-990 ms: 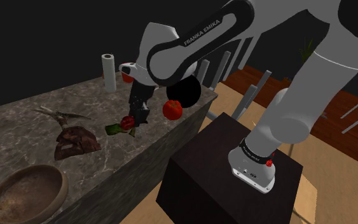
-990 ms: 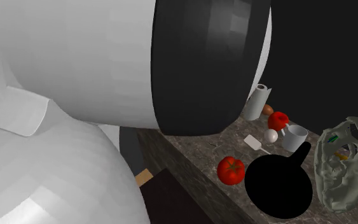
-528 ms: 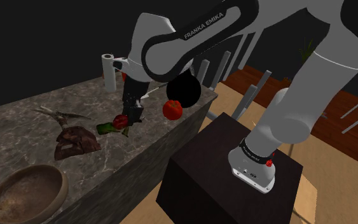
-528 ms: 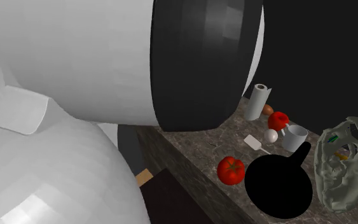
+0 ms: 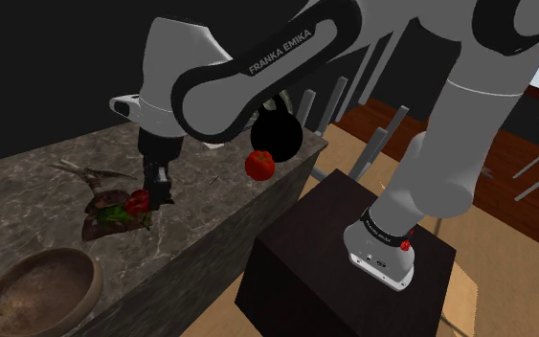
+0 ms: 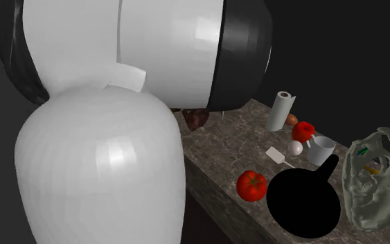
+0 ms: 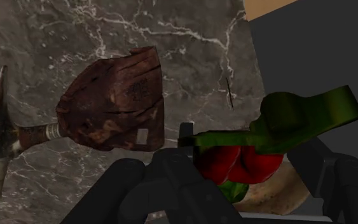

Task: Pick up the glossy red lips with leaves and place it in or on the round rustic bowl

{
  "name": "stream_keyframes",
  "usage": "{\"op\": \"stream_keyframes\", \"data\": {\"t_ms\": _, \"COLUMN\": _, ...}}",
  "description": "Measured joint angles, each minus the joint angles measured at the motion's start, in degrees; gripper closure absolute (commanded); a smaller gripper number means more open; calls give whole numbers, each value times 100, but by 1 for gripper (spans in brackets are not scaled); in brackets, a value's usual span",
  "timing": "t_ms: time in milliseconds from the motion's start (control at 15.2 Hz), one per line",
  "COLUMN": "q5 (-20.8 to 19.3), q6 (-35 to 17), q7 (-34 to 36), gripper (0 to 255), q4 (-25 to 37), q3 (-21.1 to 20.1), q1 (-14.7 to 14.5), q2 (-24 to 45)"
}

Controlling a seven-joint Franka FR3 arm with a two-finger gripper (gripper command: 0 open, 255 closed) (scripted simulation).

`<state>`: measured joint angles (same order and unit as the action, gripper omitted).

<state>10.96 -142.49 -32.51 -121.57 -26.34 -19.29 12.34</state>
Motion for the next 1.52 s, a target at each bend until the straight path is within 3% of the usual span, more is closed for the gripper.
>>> {"op": "stream_keyframes", "data": {"t_ms": 462, "q5": -924, "q6": 365, "q7": 1252, "gripper": 255, "q4": 1645, "q3": 158, "q1": -902, "q2": 1188}}
{"op": "stream_keyframes", "data": {"t_ms": 858, "q5": -1415, "q6": 901, "q7": 1900, "gripper": 255, "q4": 3261, "q3": 358, "q1": -1646, "q2": 2216}}
{"op": "stream_keyframes", "data": {"t_ms": 1518, "q5": -1574, "q6": 504, "q7": 2007, "gripper": 255, "q4": 3374, "q3": 474, "q1": -1842, "q2": 2726}}
